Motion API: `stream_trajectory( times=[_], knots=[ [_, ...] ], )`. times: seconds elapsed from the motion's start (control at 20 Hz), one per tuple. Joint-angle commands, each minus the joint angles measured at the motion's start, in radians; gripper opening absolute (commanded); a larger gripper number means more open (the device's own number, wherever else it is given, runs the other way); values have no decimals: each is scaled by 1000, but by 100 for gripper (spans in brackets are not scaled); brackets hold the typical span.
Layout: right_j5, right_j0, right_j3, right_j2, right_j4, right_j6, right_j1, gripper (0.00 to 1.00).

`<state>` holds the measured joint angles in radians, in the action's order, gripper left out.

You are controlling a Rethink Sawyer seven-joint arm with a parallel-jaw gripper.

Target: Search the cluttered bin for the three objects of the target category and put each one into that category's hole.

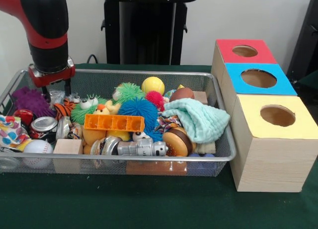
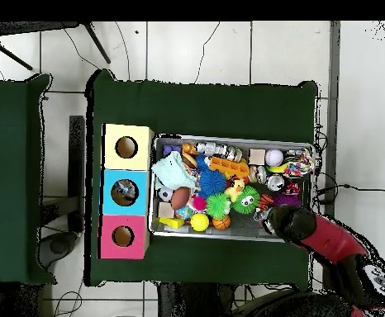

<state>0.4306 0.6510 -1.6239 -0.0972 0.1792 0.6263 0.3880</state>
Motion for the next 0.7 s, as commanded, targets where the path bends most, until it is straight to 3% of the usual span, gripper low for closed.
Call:
stream_trajectory(
  times=[0.05,0.25,0.3,0.7],
  knots=[
    [-90,91,0,214,21,95,-156,100],
    [-106,169,-33,299,-8,97,-168,100],
    [-149,190,-42,318,-16,123,-175,100],
    [-252,203,-34,311,-3,220,-184,100]
  ],
)
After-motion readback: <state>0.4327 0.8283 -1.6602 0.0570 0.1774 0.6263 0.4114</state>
